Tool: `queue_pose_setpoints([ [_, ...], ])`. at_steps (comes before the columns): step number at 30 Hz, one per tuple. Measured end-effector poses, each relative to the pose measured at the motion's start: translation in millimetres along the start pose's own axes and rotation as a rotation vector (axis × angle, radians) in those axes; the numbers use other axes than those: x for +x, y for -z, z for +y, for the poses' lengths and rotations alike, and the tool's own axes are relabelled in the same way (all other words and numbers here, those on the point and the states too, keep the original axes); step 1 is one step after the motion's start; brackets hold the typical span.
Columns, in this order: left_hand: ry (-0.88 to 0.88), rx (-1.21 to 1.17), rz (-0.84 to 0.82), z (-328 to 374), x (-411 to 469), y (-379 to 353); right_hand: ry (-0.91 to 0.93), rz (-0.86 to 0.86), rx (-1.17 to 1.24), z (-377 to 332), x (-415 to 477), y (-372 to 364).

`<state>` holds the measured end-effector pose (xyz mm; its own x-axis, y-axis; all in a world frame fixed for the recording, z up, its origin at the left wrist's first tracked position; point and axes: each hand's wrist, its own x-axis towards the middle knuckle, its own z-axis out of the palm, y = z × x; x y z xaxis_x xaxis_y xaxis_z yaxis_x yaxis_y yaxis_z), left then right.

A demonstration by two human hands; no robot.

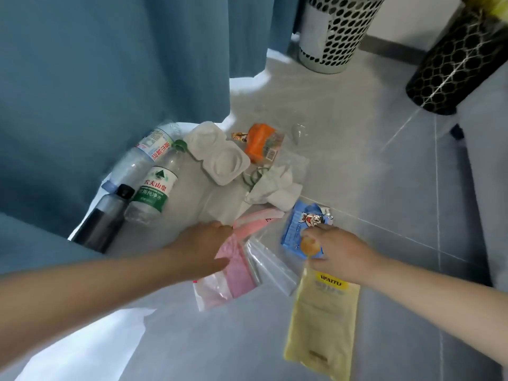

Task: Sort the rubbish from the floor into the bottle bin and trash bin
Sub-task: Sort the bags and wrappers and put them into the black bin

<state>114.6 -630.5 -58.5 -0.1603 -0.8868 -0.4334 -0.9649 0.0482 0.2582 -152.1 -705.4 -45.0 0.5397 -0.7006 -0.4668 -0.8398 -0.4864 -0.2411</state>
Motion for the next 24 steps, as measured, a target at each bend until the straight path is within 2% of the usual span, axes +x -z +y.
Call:
queue_pose_setpoints([
  [4,0.082,-0.072,0.003,-3,-10,4,-0.097,-0.012,-0.007,9,-17,6],
  [9,0.039,0.025,-0.016,-14,-8,-7,-0.101,-0.033,0.024,17,-31,-19],
  [17,0.13,-0.029,-0.042,-12,-16,-20,-0.161,-0.131,0.045,11,-38,-43],
  [24,0.168,0.031,-0.073,-14,-15,-23,-0.184,-0.093,-0.006,16,-39,-51],
])
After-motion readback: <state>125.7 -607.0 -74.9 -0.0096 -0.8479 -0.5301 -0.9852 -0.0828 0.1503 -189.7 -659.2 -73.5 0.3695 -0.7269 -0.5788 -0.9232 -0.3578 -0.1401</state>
